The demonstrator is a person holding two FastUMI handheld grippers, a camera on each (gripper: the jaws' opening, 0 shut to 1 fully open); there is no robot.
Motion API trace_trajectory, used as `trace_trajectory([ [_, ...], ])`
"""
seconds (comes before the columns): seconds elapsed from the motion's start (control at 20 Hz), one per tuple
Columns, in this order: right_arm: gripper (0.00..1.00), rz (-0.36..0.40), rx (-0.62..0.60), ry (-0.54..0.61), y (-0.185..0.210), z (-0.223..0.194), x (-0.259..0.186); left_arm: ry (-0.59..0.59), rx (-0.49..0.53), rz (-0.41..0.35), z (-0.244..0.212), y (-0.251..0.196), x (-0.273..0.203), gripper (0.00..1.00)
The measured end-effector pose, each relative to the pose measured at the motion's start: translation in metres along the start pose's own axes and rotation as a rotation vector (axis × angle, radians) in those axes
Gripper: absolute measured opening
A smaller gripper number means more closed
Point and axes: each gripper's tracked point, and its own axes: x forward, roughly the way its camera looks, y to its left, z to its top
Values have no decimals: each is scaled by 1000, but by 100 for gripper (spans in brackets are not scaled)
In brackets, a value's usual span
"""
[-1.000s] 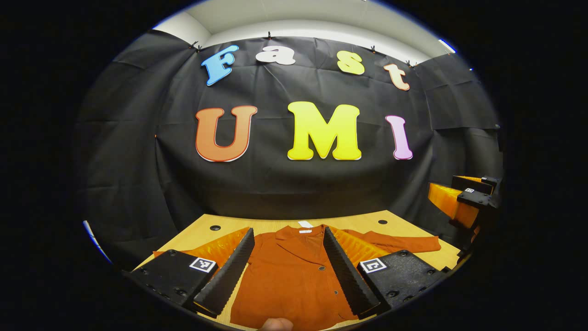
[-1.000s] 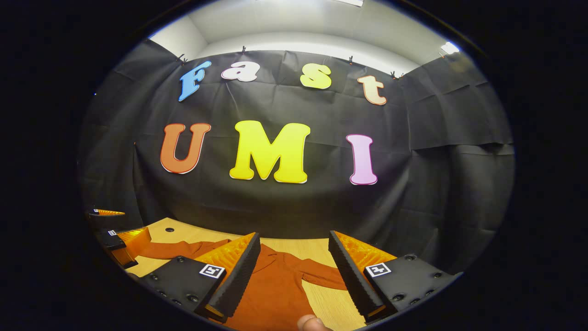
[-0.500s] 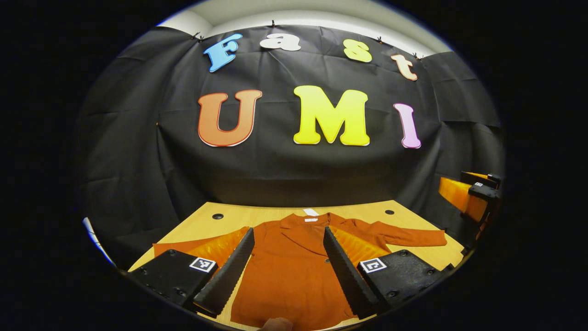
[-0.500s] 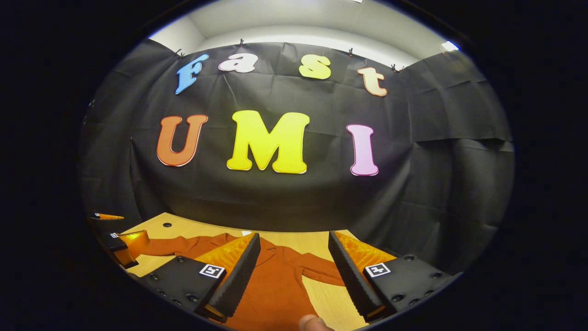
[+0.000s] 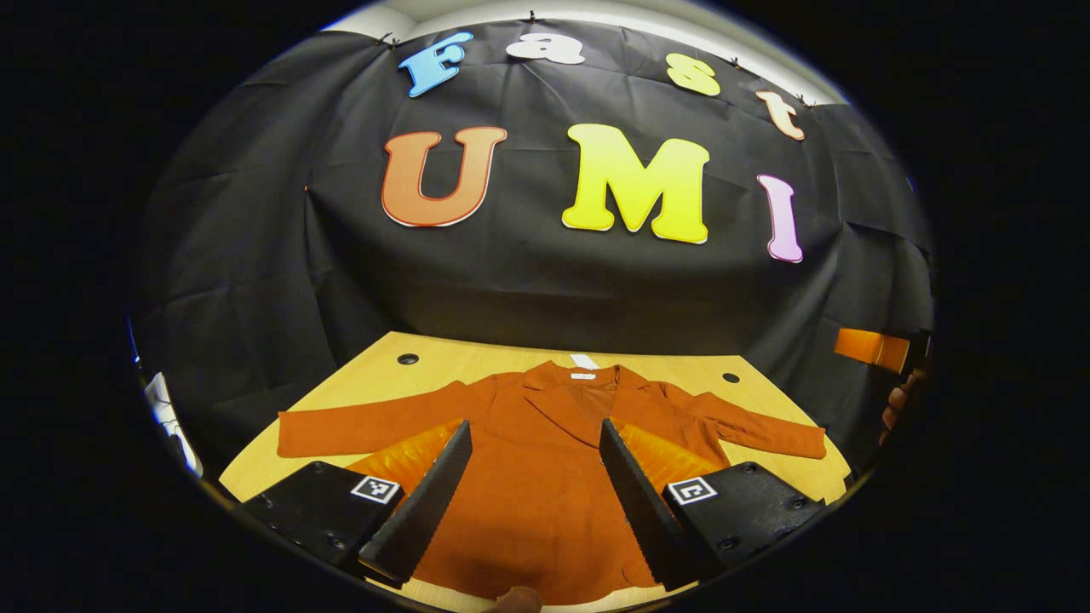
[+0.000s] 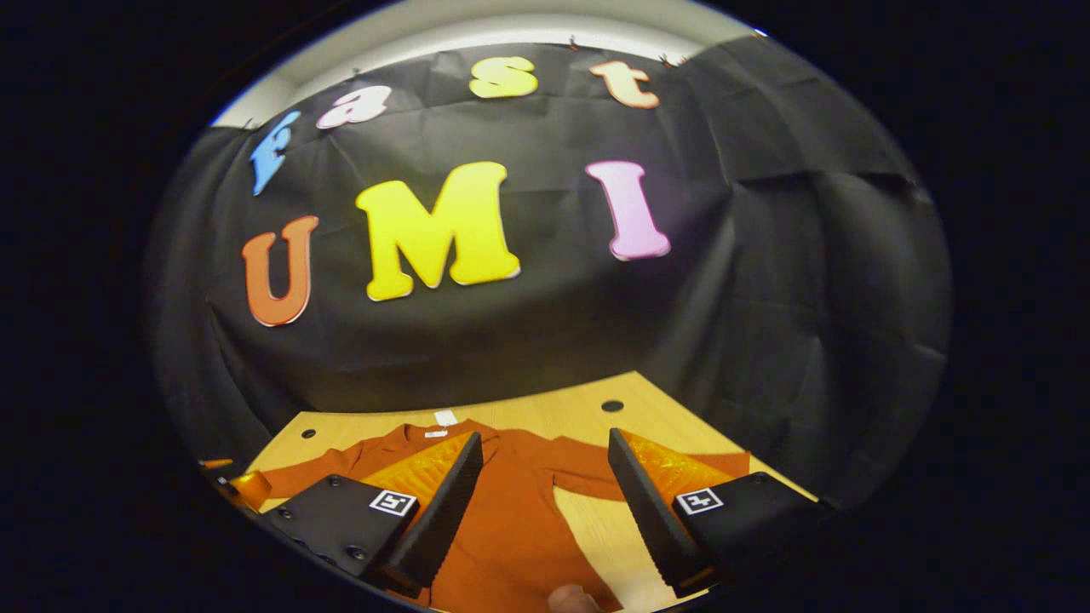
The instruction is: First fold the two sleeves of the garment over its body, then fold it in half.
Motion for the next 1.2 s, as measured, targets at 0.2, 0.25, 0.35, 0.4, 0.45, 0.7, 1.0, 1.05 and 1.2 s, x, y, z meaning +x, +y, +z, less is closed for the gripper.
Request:
trace_trajectory([
  [0.2,95,-66,15,120,-54,-20,40,54,-56,8,-12,-13,2,98],
  [0.25,95,-85,-2,128,-69,-21,49,71,-68,6,-16,-17,3,98],
  [0.35,96,-112,-15,152,-100,-23,65,112,-91,-21,-28,-30,3,97],
  [0.4,96,-124,-16,166,-115,-23,75,128,-108,-41,-33,-38,1,97],
  [0.45,96,-130,-13,181,-130,-22,84,164,-137,-97,-39,-54,-1,96],
  [0.7,97,-114,13,348,-193,-40,131,270,-108,-20,-69,-58,-8,96],
  [1.0,97,-131,200,637,-253,-88,176,293,-68,110,-77,-45,-25,96],
  [1.05,94,-147,264,683,-262,-94,180,309,-61,127,-81,-44,-28,96],
  [1.2,96,-211,358,763,-296,-102,192,328,-61,149,-85,-45,-32,96],
])
